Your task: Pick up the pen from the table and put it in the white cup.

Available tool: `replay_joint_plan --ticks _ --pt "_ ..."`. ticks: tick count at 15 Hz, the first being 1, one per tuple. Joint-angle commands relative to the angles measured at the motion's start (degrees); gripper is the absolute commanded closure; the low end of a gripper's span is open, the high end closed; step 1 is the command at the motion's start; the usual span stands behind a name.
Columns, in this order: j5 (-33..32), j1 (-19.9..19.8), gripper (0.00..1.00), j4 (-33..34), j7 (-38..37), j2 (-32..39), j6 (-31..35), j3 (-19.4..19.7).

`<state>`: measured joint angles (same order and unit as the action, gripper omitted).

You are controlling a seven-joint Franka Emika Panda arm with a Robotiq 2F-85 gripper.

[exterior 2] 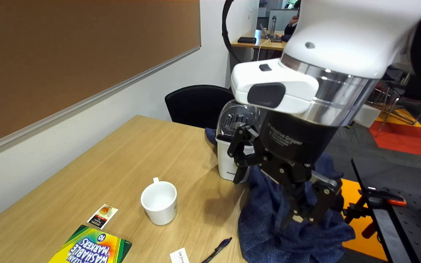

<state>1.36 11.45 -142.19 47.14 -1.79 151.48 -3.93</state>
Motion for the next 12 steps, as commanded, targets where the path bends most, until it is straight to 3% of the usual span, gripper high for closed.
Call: replay_joint_plan --ticks 1,7,12 --pt "2.66 -1.22 0.00 -0.87 4.28 5.16 7.90 -1.32" --pt "3.95 -6.34 0.00 1.21 5.62 16.96 16.13 -5.88" --pt "0.06 -11.75 0.00 6.64 5.32 24.83 14.86 -10.07"
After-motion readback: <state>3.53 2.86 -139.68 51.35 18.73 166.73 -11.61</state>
